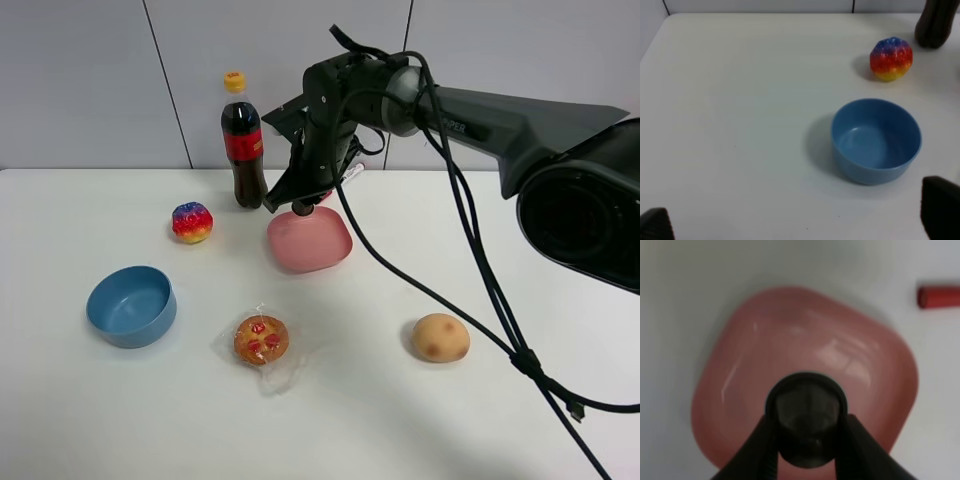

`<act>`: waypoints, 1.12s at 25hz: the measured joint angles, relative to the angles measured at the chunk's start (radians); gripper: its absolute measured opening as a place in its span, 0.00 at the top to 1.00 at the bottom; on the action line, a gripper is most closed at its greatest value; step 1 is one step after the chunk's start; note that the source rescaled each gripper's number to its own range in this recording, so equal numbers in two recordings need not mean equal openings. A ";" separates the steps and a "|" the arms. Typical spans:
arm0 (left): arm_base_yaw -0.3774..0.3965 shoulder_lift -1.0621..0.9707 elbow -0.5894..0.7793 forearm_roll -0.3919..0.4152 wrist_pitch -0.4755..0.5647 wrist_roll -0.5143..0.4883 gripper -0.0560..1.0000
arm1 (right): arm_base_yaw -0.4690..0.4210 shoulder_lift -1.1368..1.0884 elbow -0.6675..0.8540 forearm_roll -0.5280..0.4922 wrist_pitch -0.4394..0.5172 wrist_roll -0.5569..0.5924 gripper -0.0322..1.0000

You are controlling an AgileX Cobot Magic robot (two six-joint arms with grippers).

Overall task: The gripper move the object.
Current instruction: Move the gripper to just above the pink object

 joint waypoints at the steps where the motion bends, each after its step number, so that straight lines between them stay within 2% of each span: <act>1: 0.000 0.000 0.000 0.000 0.000 0.000 0.00 | 0.000 0.014 -0.005 -0.004 0.019 0.003 0.97; 10: 0.000 0.000 0.000 0.000 0.000 0.000 0.00 | 0.000 0.117 -0.005 -0.007 0.017 0.017 0.97; 13: 0.000 0.000 0.000 0.000 0.000 0.000 0.00 | 0.000 0.121 -0.005 -0.005 -0.015 0.017 0.97; 25: 0.000 0.000 0.000 0.000 0.000 0.000 0.00 | 0.000 0.121 -0.005 -0.008 -0.019 0.019 0.97; 26: 0.000 0.000 0.000 0.000 0.000 0.000 0.00 | 0.000 0.121 -0.005 -0.008 -0.020 0.020 0.95; 27: 0.000 0.000 0.000 0.000 0.000 0.000 0.00 | 0.000 0.121 -0.005 -0.008 -0.022 0.021 0.88; 28: 0.000 0.000 0.000 0.000 0.000 0.000 0.00 | 0.000 0.121 -0.005 -0.008 -0.026 0.021 0.76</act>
